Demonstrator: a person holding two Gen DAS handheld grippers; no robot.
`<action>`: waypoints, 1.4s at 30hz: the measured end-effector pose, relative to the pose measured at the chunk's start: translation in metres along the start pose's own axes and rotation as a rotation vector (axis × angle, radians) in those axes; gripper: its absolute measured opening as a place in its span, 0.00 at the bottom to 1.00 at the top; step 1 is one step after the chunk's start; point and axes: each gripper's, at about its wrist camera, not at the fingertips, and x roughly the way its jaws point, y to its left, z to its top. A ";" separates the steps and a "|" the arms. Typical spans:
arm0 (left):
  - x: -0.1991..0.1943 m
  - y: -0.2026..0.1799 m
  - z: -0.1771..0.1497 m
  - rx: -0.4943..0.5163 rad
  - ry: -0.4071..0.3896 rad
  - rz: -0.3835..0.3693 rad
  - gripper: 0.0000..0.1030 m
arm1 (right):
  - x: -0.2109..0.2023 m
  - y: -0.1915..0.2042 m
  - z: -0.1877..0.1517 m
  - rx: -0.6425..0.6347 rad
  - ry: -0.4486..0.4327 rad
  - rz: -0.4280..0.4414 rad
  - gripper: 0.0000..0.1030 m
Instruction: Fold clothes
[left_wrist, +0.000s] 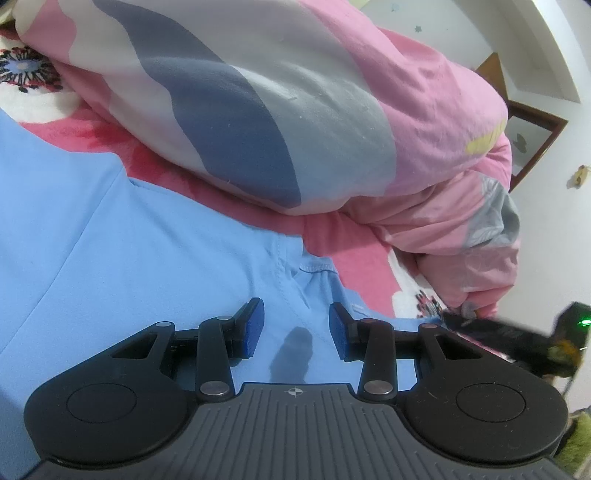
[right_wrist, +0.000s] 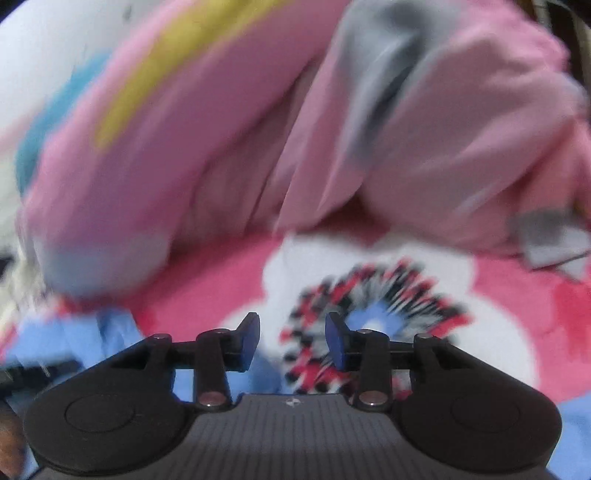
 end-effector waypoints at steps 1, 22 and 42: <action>0.000 0.000 0.000 0.001 0.000 0.001 0.37 | -0.010 -0.006 0.005 0.004 0.004 -0.031 0.41; 0.001 0.000 0.001 0.005 0.000 0.003 0.37 | -0.066 -0.130 -0.003 0.308 0.180 -0.317 0.03; 0.001 -0.001 0.001 0.000 0.001 0.002 0.37 | -0.157 -0.095 0.012 0.283 0.065 -0.476 0.41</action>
